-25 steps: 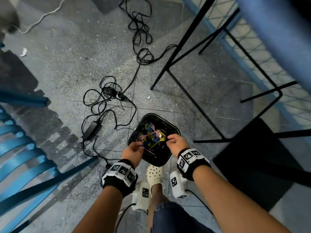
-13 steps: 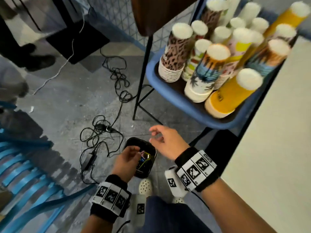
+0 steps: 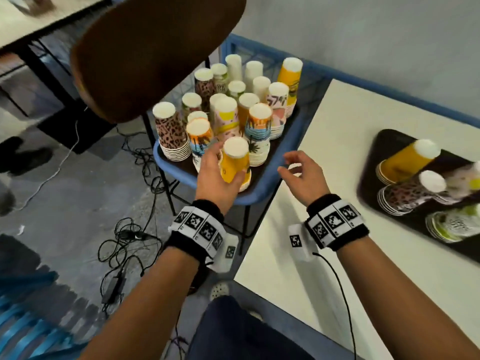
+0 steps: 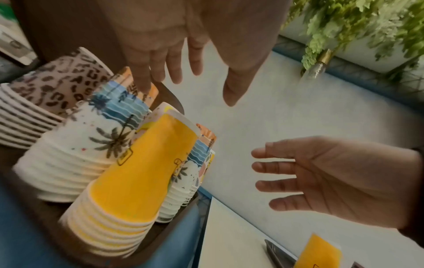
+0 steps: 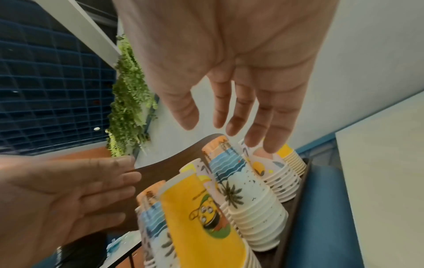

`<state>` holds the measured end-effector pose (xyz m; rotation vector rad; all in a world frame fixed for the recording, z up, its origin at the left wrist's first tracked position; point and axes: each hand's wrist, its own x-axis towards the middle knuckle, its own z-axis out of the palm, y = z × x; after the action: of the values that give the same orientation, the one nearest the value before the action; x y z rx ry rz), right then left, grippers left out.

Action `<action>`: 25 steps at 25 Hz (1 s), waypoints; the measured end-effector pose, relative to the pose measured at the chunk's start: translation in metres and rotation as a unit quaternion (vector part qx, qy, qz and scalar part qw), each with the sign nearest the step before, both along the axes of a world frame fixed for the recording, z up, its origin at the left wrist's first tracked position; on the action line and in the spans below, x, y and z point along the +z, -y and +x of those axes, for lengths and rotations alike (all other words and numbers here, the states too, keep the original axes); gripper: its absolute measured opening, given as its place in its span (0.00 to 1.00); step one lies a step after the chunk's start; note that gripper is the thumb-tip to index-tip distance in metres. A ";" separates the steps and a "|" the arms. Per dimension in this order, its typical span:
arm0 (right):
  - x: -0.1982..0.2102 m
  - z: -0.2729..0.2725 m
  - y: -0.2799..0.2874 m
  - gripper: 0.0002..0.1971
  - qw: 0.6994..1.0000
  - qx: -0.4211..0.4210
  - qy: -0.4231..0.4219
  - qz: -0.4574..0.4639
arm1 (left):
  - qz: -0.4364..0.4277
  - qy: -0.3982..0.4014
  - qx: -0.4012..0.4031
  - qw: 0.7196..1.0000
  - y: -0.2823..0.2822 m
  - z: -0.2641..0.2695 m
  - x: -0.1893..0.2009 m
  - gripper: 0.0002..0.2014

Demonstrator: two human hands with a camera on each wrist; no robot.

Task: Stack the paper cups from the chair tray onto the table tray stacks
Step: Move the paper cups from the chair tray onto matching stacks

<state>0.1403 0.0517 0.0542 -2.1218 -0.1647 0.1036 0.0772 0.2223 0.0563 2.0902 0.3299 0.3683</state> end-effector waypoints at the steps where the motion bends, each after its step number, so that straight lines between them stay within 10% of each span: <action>1: 0.000 0.011 -0.001 0.16 1.000 -0.010 -0.001 0.004 | 0.005 0.005 0.007 1.000 0.001 0.010 0.003 0.35; 10: -0.016 0.075 -0.049 0.37 0.989 -0.039 -0.075 0.124 | -0.072 -0.032 -0.018 0.997 -0.005 0.062 -0.026 0.42; 25: -0.077 0.110 -0.066 0.46 0.988 -0.027 -0.152 0.006 | -0.159 -0.112 -0.084 0.977 -0.009 0.068 -0.107 0.43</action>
<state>0.2503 0.1179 -0.0231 -2.0677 0.0724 0.3907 0.1453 0.2316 -0.0504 1.8292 0.3181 -0.0227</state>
